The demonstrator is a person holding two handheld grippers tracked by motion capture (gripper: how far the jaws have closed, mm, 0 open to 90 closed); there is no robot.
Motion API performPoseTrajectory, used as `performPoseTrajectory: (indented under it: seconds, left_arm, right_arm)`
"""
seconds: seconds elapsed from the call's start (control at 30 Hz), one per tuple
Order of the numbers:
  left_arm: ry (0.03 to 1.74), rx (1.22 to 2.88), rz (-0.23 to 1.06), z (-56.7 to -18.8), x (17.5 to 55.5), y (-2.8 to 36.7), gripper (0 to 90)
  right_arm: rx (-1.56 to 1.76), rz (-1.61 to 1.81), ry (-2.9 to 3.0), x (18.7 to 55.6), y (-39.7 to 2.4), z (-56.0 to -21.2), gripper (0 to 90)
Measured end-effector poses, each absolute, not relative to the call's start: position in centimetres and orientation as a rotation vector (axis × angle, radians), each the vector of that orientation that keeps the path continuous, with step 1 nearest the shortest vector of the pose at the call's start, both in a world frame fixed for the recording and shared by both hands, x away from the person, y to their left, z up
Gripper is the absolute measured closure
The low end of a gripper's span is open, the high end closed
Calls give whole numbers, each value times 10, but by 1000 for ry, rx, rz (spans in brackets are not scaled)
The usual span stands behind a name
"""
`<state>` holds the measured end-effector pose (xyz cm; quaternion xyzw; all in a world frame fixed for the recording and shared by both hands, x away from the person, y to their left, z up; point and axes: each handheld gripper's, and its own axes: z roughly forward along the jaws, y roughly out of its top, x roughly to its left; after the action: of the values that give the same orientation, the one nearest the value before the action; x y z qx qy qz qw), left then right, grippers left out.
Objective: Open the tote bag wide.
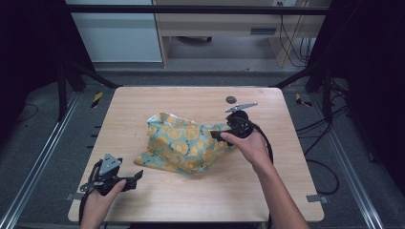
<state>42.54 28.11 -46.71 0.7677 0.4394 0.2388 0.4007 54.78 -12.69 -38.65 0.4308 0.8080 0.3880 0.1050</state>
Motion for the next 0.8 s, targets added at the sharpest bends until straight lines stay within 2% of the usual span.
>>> performPoseTrajectory:
  seconds: [0.13, 0.17, 0.2, 0.27, 0.53, 0.73, 0.8]
  left_arm:
    - [1113, 1934, 606, -467, 425, 281, 65]
    - [1114, 1933, 606, -467, 425, 282, 66]
    - [1113, 1933, 605, -467, 425, 282, 66]
    - [1116, 1925, 609, -466, 425, 283, 67]
    - [1130, 1905, 619, -465, 425, 287, 69]
    - [1136, 1887, 634, -463, 424, 288, 76]
    - [1136, 1877, 638, -461, 424, 289, 77]
  right_arm:
    - [1188, 1145, 2430, 542, -123, -388, 671]
    - [1147, 1169, 2420, 539, -123, -387, 814]
    - [1147, 1169, 2420, 539, -123, -387, 814]
    - [1073, 1228, 2388, 531, -120, -381, 879]
    - [845, 1415, 2353, 490, -109, -370, 883]
    - [685, 1481, 2399, 447, -101, -386, 888]
    - [671, 1479, 2407, 445, -100, -388, 888]
